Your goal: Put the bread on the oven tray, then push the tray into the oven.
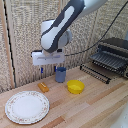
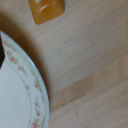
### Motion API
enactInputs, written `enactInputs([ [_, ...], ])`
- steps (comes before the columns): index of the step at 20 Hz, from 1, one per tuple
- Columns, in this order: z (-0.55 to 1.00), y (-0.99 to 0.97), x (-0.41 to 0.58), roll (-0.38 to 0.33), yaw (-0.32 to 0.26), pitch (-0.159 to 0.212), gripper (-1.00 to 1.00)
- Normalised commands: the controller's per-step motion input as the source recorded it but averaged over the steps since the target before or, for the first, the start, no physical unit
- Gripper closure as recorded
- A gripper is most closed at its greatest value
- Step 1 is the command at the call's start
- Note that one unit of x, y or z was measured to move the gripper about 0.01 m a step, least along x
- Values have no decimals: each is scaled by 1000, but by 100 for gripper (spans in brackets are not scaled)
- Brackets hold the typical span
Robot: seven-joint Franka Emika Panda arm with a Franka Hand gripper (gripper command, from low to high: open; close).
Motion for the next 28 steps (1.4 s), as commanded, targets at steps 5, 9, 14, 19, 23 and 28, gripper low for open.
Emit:
enactInputs([
  [5,-259,370,303,-131,148,49,-100],
  [9,-211,231,318,-98,172,65,-100],
  [14,-228,-74,176,-23,132,18,-100],
  [19,-201,-150,176,0,129,0,-100],
  [23,-184,-39,115,0,138,0,-100],
  [28,-158,42,62,-17,105,23,-100],
])
